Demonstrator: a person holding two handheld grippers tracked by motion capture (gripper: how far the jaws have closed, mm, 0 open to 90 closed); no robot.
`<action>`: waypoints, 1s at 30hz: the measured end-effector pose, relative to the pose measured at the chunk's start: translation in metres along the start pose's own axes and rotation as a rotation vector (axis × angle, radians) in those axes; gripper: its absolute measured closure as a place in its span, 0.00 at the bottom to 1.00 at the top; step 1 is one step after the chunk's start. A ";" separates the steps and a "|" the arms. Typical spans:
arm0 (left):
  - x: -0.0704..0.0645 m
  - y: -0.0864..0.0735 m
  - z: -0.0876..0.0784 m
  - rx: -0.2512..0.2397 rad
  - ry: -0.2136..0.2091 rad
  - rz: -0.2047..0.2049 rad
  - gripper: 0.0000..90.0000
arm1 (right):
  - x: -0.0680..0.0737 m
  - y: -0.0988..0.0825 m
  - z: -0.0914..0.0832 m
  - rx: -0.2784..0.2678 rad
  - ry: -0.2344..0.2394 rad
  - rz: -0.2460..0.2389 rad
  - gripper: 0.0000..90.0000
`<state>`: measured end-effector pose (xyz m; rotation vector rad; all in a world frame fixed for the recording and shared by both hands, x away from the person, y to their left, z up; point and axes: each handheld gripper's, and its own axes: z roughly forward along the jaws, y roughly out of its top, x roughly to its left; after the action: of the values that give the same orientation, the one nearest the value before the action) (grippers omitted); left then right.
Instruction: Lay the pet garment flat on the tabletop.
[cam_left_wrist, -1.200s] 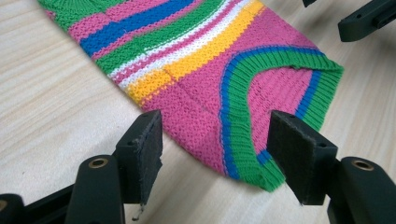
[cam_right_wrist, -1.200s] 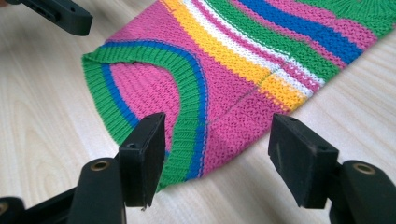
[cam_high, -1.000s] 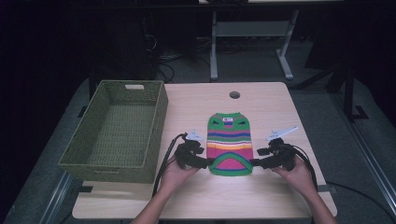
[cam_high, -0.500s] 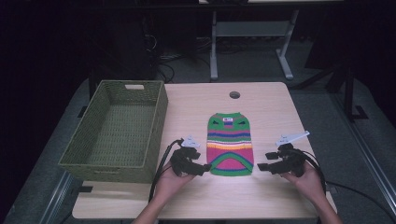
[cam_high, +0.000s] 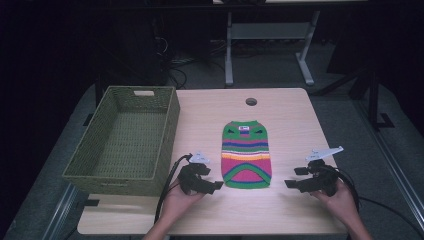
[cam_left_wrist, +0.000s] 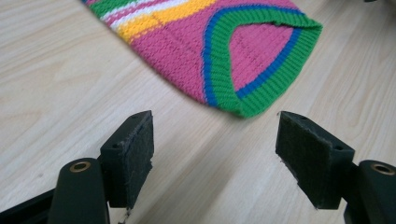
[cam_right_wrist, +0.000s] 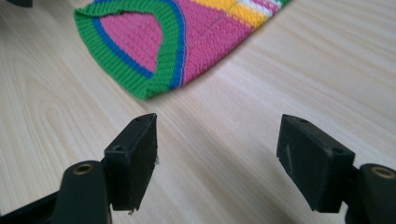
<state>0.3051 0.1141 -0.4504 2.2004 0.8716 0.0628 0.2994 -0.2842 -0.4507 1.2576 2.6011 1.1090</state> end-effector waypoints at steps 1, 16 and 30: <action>0.000 -0.001 0.000 -0.008 -0.002 -0.011 0.30 | 0.000 -0.001 -0.001 0.000 -0.004 0.003 0.31; -0.001 -0.013 -0.013 -0.016 0.001 -0.017 0.30 | -0.003 -0.021 -0.010 -0.011 -0.017 0.032 0.30; -0.002 -0.028 -0.020 -0.024 -0.013 -0.024 0.30 | 0.006 -0.038 -0.021 -0.027 -0.033 0.010 0.30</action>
<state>0.2815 0.1387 -0.4541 2.1652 0.8849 0.0473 0.2630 -0.3081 -0.4571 1.2743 2.5501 1.1117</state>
